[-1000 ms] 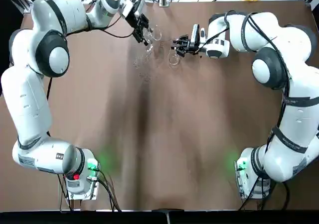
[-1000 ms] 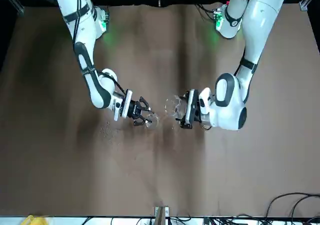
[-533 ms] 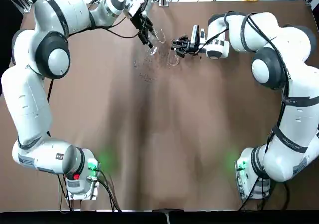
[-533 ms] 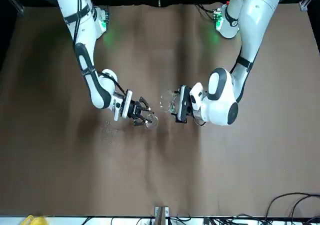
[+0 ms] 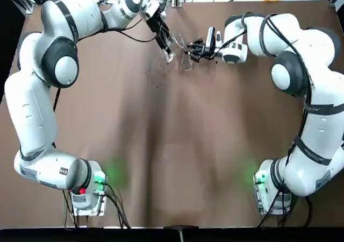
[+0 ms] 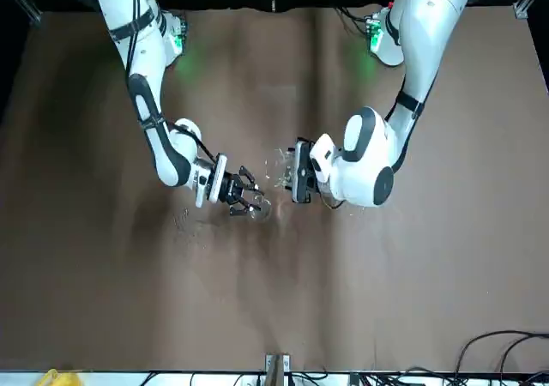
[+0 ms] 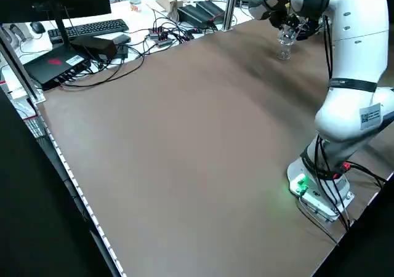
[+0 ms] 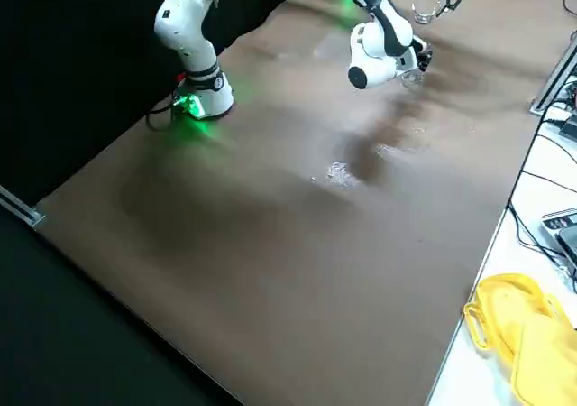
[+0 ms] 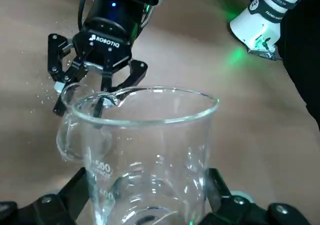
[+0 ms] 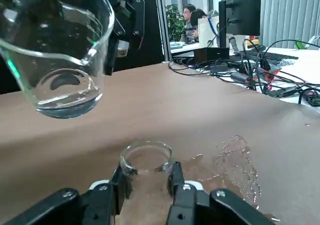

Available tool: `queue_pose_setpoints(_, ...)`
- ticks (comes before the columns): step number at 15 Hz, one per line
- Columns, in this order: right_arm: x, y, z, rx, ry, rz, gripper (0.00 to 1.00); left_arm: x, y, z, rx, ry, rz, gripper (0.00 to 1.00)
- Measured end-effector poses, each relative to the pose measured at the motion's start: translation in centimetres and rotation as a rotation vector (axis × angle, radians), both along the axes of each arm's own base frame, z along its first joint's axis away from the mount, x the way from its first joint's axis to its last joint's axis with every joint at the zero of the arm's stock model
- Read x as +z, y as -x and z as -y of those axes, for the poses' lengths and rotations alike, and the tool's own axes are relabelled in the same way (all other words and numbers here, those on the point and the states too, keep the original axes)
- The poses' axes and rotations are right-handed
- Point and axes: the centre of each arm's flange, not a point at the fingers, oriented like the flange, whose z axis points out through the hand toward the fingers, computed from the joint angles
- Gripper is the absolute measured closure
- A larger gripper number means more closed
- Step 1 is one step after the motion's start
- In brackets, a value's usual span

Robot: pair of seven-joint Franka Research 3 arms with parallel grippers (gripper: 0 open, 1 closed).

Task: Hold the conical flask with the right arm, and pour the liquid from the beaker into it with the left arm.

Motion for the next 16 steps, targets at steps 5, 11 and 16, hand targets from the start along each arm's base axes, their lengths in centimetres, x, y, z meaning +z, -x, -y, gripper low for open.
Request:
queue_pose_setpoints(5, 0.0, 0.0, 0.0, 0.000, 0.000, 0.001, 0.61, 0.5, 0.6, 1.5, 0.035, -0.023, -0.032, 0.02)
queue_pose_setpoints(11, 0.0, 0.0, 0.0, 0.000, 0.000, 0.002, 0.61, -0.7, 0.7, 2.0, 0.090, -0.050, -0.069, 0.02)
queue_pose_setpoints(16, 0.0, 0.0, 0.0, 0.001, 0.000, 0.002, 0.61, -1.6, 0.8, 3.3, 0.141, -0.069, -0.075, 0.02)
